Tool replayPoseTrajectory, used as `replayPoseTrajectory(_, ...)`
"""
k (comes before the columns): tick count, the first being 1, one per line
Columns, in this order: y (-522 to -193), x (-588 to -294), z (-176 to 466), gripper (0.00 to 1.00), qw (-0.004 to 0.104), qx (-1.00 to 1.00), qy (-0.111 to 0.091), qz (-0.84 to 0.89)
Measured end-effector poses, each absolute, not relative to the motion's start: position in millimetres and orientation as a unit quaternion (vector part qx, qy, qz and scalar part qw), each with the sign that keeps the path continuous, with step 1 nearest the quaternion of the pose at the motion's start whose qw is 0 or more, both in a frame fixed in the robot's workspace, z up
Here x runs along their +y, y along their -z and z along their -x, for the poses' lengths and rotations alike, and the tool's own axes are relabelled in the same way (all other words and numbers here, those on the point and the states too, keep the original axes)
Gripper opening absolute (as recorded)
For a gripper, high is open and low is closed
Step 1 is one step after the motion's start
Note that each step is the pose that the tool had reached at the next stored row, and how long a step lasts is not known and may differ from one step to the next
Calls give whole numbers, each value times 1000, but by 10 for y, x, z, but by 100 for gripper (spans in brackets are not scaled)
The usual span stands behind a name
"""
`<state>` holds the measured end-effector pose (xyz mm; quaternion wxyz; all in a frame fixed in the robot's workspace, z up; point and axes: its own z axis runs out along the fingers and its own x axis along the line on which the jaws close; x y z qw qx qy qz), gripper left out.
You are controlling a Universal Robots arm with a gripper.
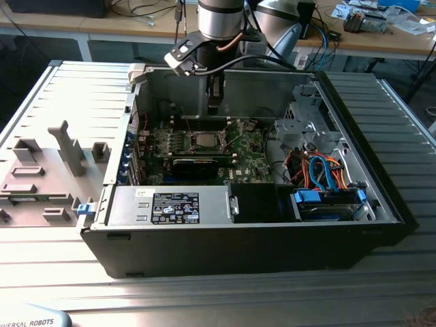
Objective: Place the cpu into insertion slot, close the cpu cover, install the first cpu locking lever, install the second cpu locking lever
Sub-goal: 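Close the cpu cover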
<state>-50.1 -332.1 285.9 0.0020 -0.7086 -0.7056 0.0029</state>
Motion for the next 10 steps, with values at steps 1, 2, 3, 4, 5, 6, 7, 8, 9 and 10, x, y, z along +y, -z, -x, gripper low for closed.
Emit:
replayPoseTrajectory(1,-2859,-3321,494,11,2,-706,-3,709)
replayPoseTrajectory(2,-2859,-3321,486,11,2,-706,-3,709)
replayPoseTrajectory(3,-2859,-3321,472,11,2,-706,-3,709)
replayPoseTrajectory(4,-2859,-3321,463,11,2,-706,-3,709)
replayPoseTrajectory(5,-2860,-3321,456,11,2,-706,-3,709)
replayPoseTrajectory(6,-2859,-3321,452,11,2,-706,-3,709)
replayPoseTrajectory(7,-2859,-3321,448,11,2,-706,-3,709)
replayPoseTrajectory(8,-2859,-3321,442,11,2,-706,-3,709)
replayPoseTrajectory(9,-2859,-3321,437,11,2,-706,-3,709)
replayPoseTrajectory(10,-2859,-3321,435,11,2,-706,-3,709)
